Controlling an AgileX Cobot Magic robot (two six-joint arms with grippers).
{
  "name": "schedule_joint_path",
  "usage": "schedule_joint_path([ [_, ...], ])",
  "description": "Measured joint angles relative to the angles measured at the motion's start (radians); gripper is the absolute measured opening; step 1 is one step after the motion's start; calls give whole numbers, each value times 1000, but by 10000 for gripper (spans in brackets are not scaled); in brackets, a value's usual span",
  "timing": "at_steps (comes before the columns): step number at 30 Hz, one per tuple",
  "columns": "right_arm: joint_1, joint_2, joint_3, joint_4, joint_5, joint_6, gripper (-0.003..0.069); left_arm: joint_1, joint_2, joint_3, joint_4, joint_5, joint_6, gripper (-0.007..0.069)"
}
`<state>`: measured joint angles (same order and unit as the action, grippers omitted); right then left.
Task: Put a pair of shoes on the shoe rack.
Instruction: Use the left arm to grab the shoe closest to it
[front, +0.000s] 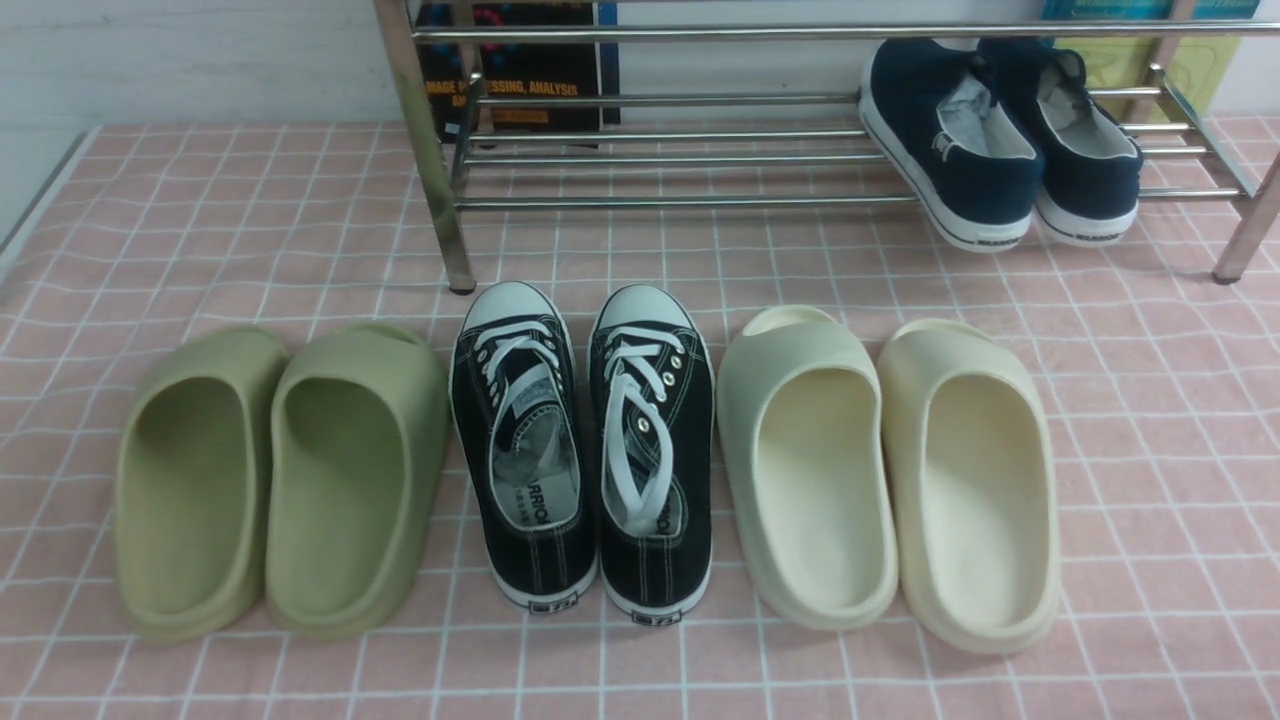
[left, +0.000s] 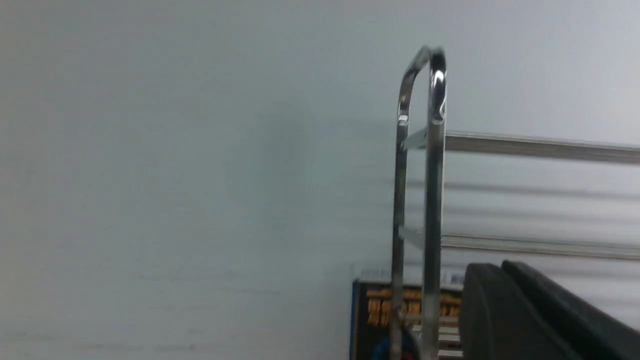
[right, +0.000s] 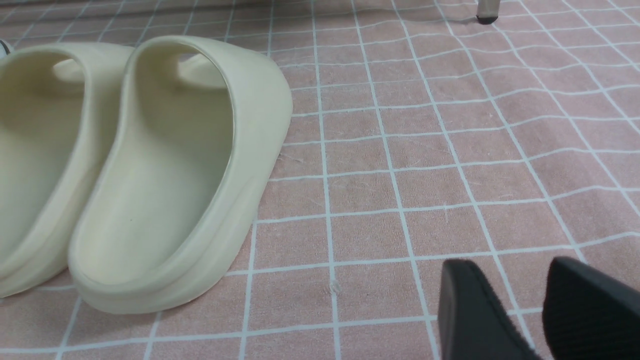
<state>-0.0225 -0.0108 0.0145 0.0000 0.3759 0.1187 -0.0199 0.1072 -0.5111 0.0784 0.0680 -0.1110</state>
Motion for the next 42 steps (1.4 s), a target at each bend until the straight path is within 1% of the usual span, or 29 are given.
schedule_joint_path([
  [3,0,0,0,0,0,0,237,0,112,-105,5,143,36,2],
  [5,0,0,0,0,0,0,237,0,200,-127,11,183,39,2],
  [8,0,0,0,0,0,0,237,0,297,-127,5,201,32,2],
  [10,0,0,0,0,0,0,237,0,421,-131,-78,232,-21,2],
  [11,0,0,0,0,0,0,237,0,483,-139,-142,260,-39,2],
  [12,0,0,0,0,0,0,237,0,503,-144,-169,267,-42,2],
  [13,0,0,0,0,0,0,237,-4,577,-174,-264,334,-37,2],
  [14,0,0,0,0,0,0,237,-15,652,-217,-350,408,1,2],
  [15,0,0,0,0,0,0,237,-18,663,-224,-361,408,10,2],
  [16,0,0,0,0,0,0,237,-41,741,-283,-442,495,86,4],
  [18,0,0,0,0,0,0,237,-79,850,-351,-526,579,170,14],
  [20,0,0,0,0,0,0,237,-134,962,-398,-576,619,219,38],
  [22,0,0,0,0,0,0,237,-187,1046,-434,-583,630,240,66],
  [24,0,0,0,0,0,0,237,-258,1126,-475,-564,651,237,108],
  [26,0,0,0,0,0,0,237,-321,1199,-531,-509,682,200,168],
  [27,0,0,0,0,0,0,237,-327,1207,-531,-509,685,200,168],
  [28,0,0,0,0,0,0,237,-375,1268,-581,-433,704,140,231],
  [29,0,0,0,0,0,0,237,-395,1286,-601,-402,709,111,260],
  [33,0,0,0,0,0,0,237,-467,1383,-654,-171,694,-74,402],
  [35,0,0,0,0,0,0,237,-491,1418,-661,-71,683,-147,456],
  [36,0,0,0,0,0,0,237,-491,1422,-661,-60,682,-155,456],
  [37,0,0,0,0,0,0,237,-508,1456,-661,21,677,-227,489],
  [38,0,0,0,0,0,0,237,-508,1460,-661,29,677,-227,489],
  [40,0,0,0,0,0,0,237,-519,1503,-661,94,672,-284,501],
  [42,0,0,0,0,0,0,237,-521,1542,-661,115,668,-310,497],
])
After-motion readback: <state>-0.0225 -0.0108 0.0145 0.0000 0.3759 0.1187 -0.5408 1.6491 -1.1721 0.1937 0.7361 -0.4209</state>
